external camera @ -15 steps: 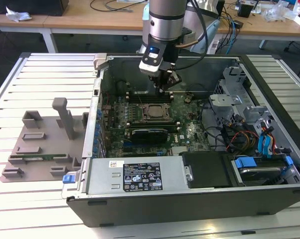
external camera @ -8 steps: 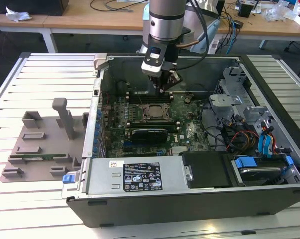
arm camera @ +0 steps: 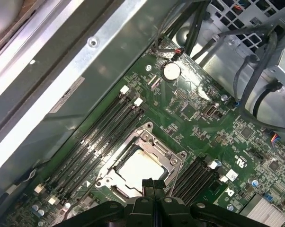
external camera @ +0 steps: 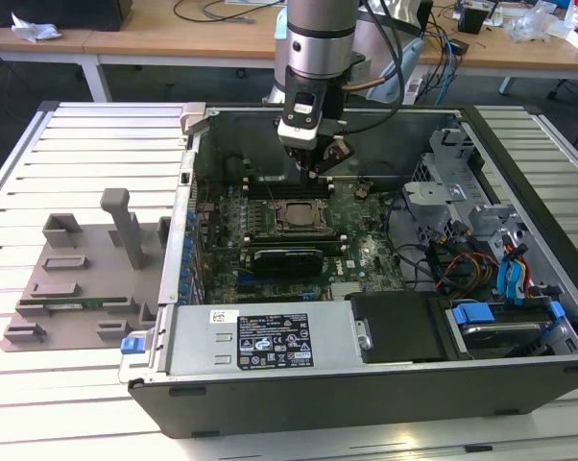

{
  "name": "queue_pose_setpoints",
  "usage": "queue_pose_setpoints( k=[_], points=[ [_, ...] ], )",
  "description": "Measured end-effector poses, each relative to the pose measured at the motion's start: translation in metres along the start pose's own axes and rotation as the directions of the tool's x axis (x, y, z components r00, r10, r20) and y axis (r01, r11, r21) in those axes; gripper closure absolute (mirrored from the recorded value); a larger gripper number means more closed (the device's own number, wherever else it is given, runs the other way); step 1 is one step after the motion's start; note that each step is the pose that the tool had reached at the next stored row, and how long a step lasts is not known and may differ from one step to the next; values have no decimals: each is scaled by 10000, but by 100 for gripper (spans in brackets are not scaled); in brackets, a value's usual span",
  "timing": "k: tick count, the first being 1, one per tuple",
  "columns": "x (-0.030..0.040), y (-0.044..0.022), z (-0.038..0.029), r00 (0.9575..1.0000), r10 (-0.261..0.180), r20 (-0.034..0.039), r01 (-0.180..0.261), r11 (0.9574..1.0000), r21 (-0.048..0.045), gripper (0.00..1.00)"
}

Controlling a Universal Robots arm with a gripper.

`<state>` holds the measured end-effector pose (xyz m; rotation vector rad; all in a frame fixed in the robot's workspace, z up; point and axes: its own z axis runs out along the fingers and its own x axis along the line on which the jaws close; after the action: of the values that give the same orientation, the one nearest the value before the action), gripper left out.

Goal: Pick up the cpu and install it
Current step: 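Install the first cpu locking lever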

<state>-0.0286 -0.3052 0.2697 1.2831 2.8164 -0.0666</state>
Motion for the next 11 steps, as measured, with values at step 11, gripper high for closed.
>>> queue_pose_setpoints(
  k=[11],
  points=[
    [0,0,0,9973,-732,22,732,9973,-38,89]
  ],
)
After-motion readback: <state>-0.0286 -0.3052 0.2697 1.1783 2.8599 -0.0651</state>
